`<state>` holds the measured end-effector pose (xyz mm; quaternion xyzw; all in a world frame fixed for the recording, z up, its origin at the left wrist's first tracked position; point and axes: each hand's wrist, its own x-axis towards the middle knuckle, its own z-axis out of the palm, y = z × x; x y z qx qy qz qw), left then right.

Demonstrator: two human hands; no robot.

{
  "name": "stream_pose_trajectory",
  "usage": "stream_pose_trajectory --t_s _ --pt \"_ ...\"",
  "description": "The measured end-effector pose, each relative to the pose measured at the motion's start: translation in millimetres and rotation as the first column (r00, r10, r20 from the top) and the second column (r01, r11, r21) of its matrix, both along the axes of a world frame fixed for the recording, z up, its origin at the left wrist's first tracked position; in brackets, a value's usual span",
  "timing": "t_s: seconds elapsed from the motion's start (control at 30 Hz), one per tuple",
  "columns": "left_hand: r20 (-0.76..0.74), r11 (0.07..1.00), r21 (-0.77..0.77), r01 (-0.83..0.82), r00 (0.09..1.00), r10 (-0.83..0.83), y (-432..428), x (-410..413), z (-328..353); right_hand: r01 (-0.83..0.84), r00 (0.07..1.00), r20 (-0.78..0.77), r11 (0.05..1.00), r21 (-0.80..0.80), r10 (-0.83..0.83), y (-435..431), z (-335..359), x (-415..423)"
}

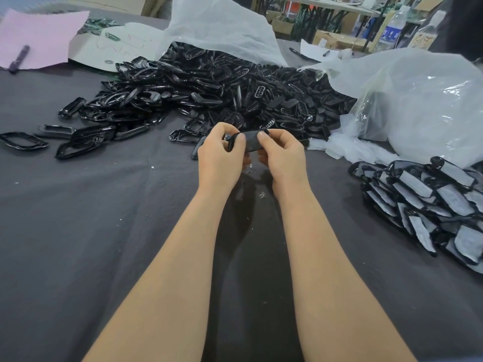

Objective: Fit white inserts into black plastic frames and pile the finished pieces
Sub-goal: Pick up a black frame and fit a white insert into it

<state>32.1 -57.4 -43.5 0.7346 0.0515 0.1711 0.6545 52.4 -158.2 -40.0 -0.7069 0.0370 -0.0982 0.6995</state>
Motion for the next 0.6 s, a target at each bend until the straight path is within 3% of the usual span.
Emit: stream_pose_trajectory --t_s 0.33,0.6 --pt "0.000 0.998 0.039 0.048 0.999 -0.048 -0.7 -1.5 1.7 -0.012 0.998 -0.055 0.998 -0.062 0.009 2.0 0.9 -0.8" --pt "-0.001 0.997 0.019 0.074 0.997 -0.074 -2.0 -2.4 1.9 -0.032 0.995 -0.088 0.993 0.117 0.042 -2.0 3.5 -1.8"
